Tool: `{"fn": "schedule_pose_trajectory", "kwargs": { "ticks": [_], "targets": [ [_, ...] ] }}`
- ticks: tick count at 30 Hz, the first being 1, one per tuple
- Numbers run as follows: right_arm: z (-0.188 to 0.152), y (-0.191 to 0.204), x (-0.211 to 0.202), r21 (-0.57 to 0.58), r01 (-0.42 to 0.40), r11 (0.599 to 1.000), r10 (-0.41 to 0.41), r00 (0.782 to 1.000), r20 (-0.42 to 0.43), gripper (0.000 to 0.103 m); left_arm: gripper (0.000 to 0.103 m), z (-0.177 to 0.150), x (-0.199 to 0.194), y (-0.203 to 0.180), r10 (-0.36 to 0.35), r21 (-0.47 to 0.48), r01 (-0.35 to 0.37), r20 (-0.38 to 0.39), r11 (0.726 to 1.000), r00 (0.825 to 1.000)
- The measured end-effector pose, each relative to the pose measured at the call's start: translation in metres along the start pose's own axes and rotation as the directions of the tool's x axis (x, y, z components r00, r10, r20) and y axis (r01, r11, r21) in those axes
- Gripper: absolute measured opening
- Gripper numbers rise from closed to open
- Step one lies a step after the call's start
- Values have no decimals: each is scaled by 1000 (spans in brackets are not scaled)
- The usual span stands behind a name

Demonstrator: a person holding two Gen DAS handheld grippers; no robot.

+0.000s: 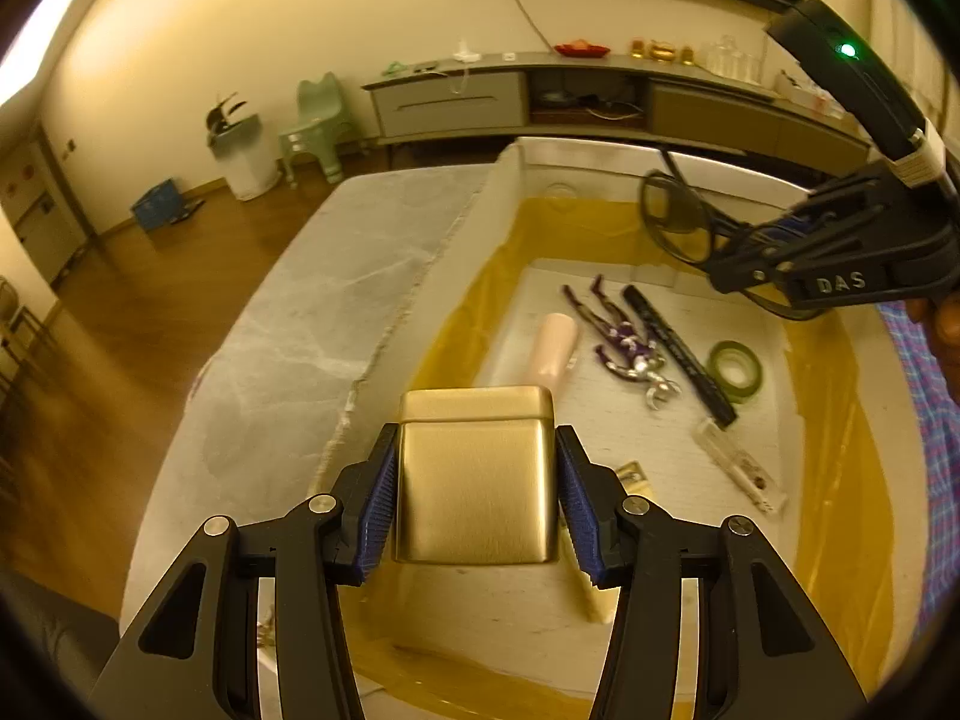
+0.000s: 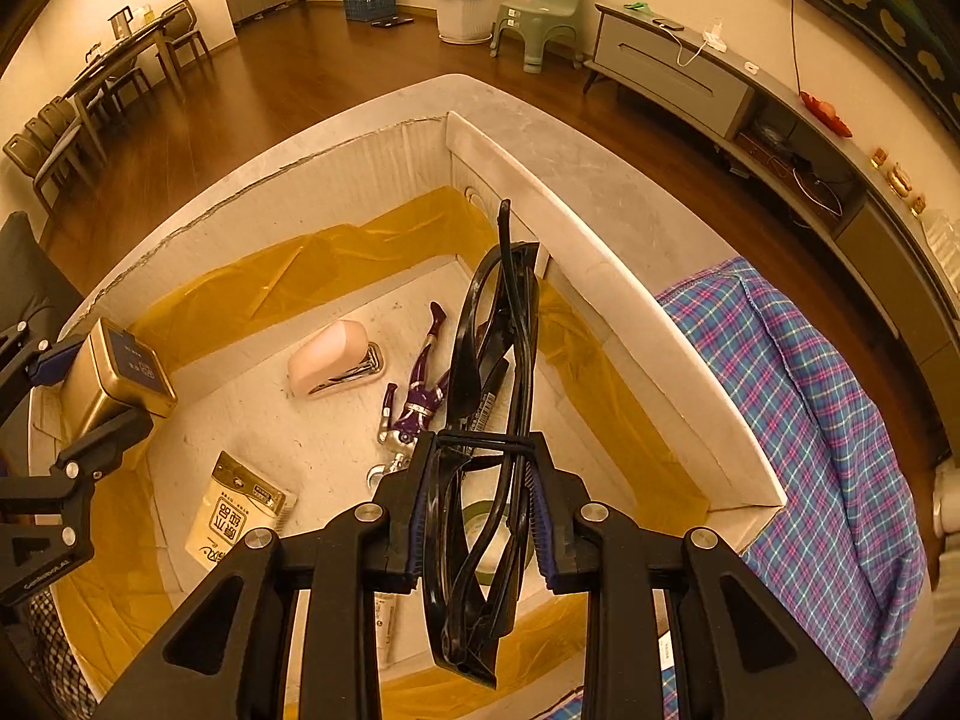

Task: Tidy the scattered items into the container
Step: 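Carry the gold tin and black glasses over the box with both tools, then open the left tool to drop the gold tin while the right tool drops the glasses, then move both open tools back over the items on the shirt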

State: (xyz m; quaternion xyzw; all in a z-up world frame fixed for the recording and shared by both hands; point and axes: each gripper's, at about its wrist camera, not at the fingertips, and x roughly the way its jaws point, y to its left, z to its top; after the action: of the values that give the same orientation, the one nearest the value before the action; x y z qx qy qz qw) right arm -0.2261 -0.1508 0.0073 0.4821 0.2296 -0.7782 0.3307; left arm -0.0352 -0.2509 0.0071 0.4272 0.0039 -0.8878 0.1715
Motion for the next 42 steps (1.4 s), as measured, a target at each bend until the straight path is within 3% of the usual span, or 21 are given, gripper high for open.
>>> {"fn": "schedule_pose_trajectory", "kwargs": {
  "ticks": [17,26,31,36,39,42],
  "targets": [
    [-6,-3,-7,33,-5,999,4,1000,31,33,52,1,0,6,-6,-26,6,8,1000,1000],
    [-22,5,-40,55,-77,996,71,992,104,40,52,6,-16,2,-19,-32,21,53,999,998],
    [-45,8,-75,74,-146,987,129,972,196,44,52,12,-39,-5,-43,-22,45,115,999,992],
    [-75,8,-110,94,-220,971,184,938,294,46,52,17,-63,-16,-81,-3,83,171,997,982],
    [-96,7,-132,103,-275,956,222,906,360,46,52,20,-78,-21,-136,-4,140,213,990,968],
    [-120,6,-154,104,-327,939,255,868,425,49,52,23,-96,-30,-223,2,230,260,973,940]
  ]
}}
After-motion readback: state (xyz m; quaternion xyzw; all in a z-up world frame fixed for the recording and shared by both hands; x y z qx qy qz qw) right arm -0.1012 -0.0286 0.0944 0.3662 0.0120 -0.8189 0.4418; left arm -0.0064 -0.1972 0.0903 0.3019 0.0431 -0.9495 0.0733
